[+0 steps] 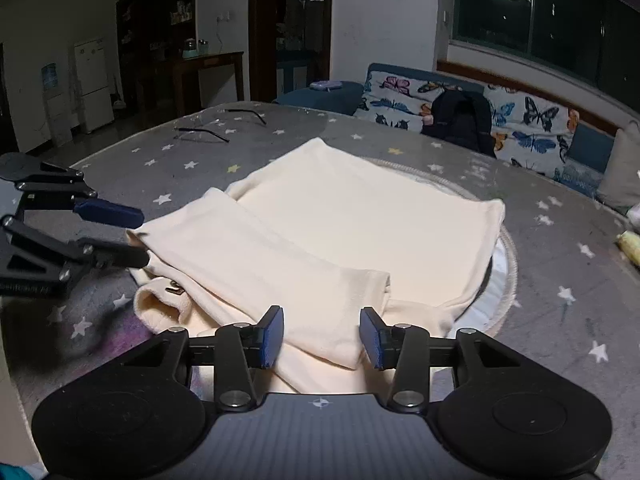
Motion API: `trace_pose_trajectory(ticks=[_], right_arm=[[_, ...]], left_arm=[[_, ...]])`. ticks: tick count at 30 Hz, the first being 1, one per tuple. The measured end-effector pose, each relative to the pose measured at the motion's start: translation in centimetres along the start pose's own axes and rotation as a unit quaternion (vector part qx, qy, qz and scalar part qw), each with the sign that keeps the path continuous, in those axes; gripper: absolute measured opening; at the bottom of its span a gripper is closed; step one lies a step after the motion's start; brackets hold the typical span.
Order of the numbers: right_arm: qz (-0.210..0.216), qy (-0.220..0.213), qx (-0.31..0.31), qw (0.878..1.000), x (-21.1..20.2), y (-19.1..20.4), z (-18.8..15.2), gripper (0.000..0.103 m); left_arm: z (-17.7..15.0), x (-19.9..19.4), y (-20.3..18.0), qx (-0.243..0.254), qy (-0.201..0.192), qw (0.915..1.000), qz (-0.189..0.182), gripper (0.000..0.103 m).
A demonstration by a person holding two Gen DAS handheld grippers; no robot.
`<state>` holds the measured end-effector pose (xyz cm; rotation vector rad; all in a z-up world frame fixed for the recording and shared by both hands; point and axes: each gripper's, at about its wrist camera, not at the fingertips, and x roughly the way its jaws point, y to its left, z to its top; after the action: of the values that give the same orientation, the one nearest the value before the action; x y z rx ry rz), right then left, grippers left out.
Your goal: Fold clothes
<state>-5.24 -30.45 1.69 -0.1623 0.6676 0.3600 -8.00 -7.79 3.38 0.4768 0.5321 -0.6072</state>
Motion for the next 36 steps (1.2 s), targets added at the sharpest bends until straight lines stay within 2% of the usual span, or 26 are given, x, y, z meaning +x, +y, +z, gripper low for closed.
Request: trace_pose_trajectory(ticks=[7, 11, 13, 14, 15, 18, 25, 29, 32, 33, 34, 35, 36], right_arm=[[-0.001, 0.007, -0.049, 0.999, -2.7, 1.0, -1.1, 0.047], [-0.007, 0.017, -0.090, 0.996, -3.8, 1.9, -2.0, 0.049], [-0.013, 0.020, -0.119, 0.993, -4.0, 2.5, -2.5, 0.053], [-0.016, 0.021, -0.136, 0.990, -4.1, 2.8, -2.7, 0.058], [-0.020, 0.021, -0.152, 0.988, -4.2, 3.1, -3.0, 0.059], [-0.026, 0.023, -0.197, 0.980, -3.9, 3.8, -3.6, 0.061], [-0.037, 0.010, -0.287, 0.957, -2.6, 5.1, -4.4, 0.068], [-0.037, -0.007, -0.335, 0.941, -1.7, 5.7, -4.3, 0.068], [-0.036, -0.012, -0.355, 0.934, -1.1, 5.9, -3.9, 0.066], [-0.033, -0.012, -0.355, 0.934, -1.1, 5.9, -3.8, 0.066], [-0.030, -0.013, -0.353, 0.935, -1.0, 5.8, -3.7, 0.064], [-0.027, -0.012, -0.347, 0.937, -1.0, 5.7, -3.6, 0.063], [-0.024, -0.011, -0.337, 0.941, -0.9, 5.5, -3.4, 0.062]], left_arm=[[-1.3, -0.3, -3.0, 0.105, -0.021, 0.9942, -0.015, 0.035], [-1.7, 0.5, -4.2, 0.143, -0.031, 0.9892, -0.004, 0.036], [-1.7, 0.8, -4.3, 0.144, -0.037, 0.9888, -0.001, 0.035], [-1.7, 0.8, -4.3, 0.142, -0.039, 0.9891, -0.002, 0.028], [-1.6, 0.9, -4.2, 0.140, -0.042, 0.9893, -0.003, 0.016], [-1.2, 0.7, -3.7, 0.118, -0.051, 0.9916, -0.009, 0.004], [0.9, 0.7, -1.5, 0.057, -0.067, 0.9959, -0.024, 0.000], [1.5, 1.1, -1.1, 0.055, -0.062, 0.9960, -0.033, 0.000], [1.0, 0.7, -1.2, 0.072, -0.057, 0.9949, -0.042, 0.005], [0.7, 0.5, -1.2, 0.079, -0.056, 0.9943, -0.046, 0.011], [0.5, 0.2, -1.3, 0.088, -0.055, 0.9935, -0.048, 0.019], [0.1, -0.1, -1.5, 0.098, -0.056, 0.9924, -0.048, 0.037], [-0.3, -0.4, -1.6, 0.109, -0.056, 0.9913, -0.049, 0.045]])
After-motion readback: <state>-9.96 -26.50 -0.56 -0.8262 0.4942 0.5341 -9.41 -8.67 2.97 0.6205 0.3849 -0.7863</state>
